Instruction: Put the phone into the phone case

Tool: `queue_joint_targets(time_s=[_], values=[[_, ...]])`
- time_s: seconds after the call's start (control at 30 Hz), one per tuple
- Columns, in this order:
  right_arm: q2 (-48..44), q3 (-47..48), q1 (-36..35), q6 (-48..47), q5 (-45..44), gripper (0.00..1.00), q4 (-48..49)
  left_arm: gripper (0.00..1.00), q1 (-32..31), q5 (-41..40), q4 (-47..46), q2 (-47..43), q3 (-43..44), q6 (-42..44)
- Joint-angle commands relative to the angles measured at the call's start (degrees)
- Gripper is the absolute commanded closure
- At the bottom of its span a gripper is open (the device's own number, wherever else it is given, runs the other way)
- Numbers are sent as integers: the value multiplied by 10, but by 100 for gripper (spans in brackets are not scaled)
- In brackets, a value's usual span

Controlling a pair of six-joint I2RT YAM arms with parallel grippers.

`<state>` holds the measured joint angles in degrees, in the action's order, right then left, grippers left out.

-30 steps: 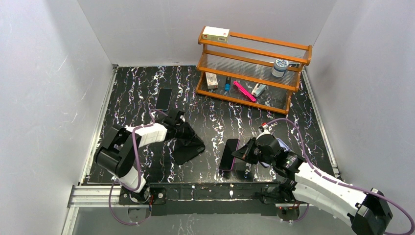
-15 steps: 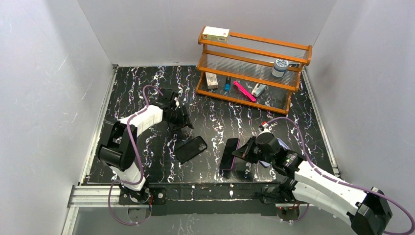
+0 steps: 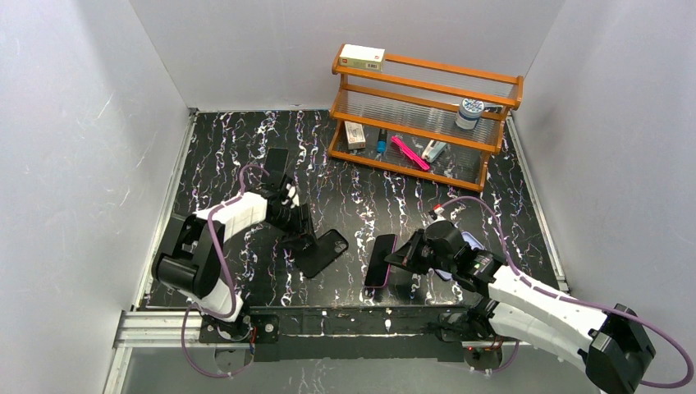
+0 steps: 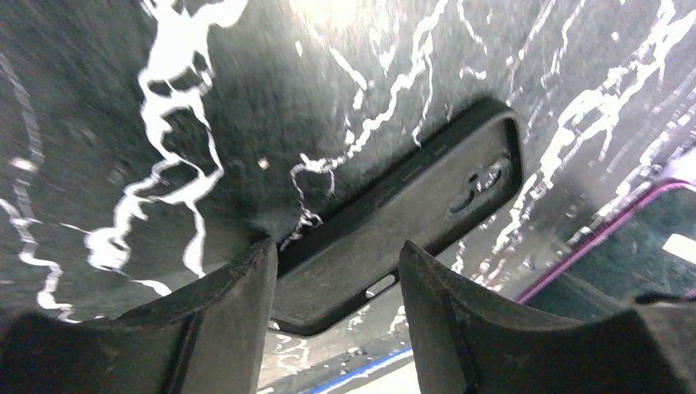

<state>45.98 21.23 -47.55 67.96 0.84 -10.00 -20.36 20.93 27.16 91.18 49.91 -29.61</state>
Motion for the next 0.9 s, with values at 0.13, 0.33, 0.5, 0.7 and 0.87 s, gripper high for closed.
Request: queue_joint_targets(time_s=[0.13,0.33,0.5,0.7,0.87], values=[[23,48,-2,1,22,99,74,52,-18,135,-107,-86,-136,-115],[54,62,-2,-14,42,99,95,53,-78,150,-224,-103,-185,-210],[87,69,-2,-20,69,99,137,52,-89,172,-297,-107,-197,-258],[135,90,-2,-43,99,99,159,49,-54,138,-232,-139,-169,-229],[185,104,-1,-57,123,99,192,48,-7,144,-201,-154,-153,-186]])
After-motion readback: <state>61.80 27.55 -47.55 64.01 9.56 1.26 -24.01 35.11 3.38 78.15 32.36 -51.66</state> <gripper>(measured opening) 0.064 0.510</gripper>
